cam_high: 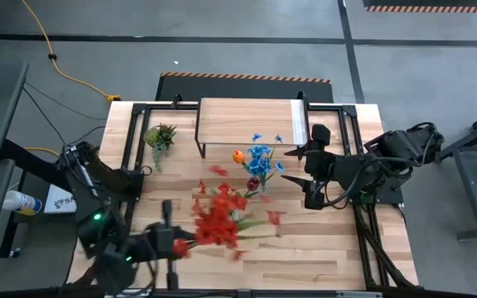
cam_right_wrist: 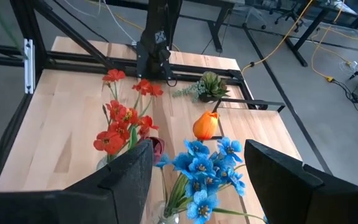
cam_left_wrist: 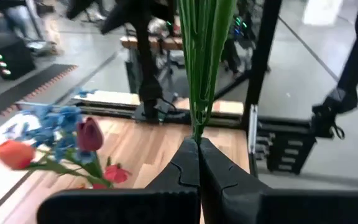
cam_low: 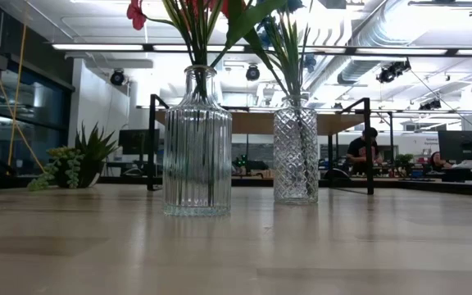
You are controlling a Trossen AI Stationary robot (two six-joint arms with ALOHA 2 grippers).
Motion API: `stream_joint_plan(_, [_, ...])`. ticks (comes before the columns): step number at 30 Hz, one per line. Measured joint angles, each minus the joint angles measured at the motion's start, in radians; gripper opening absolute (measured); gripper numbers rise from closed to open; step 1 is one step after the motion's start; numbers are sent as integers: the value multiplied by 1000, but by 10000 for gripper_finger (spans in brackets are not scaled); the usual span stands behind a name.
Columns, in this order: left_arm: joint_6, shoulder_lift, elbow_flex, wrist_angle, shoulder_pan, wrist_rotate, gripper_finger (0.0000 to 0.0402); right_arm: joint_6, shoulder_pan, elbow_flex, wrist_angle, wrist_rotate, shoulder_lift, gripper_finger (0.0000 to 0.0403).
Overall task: Pick and place flowers into a vace then onto a shelf
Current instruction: Put the orange flowers into the bottom transparent vase
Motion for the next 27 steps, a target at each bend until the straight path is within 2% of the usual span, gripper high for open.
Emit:
stream_joint_plan(4, [32, 9, 0, 22, 81, 120, 25, -24, 0, 0, -4, 2, 0, 245])
stream_joint_plan(6, [73, 15, -1, 86, 116, 170, 25, -54, 0, 0, -11, 10, 0, 245])
stream_joint_plan(10, [224, 53, 0, 279, 147, 183, 25, -84, 0, 0, -53, 88, 0, 245])
stream_joint_plan(13, [307, 94, 0, 375, 142, 100, 25, -127, 0, 0, -147, 175, -6, 245])
stream_joint_plan(18, [309, 187, 0, 498, 152, -33, 25, -119, -2, 0, -317, 290, -37, 245])
stream_joint_plan(21, [307, 246, 0, 557, 164, -122, 25, -88, -2, 0, -378, 297, -60, 245])
stream_joint_plan(27, [253, 318, 0, 577, 211, -204, 25, -40, -2, 0, -399, 257, -110, 245])
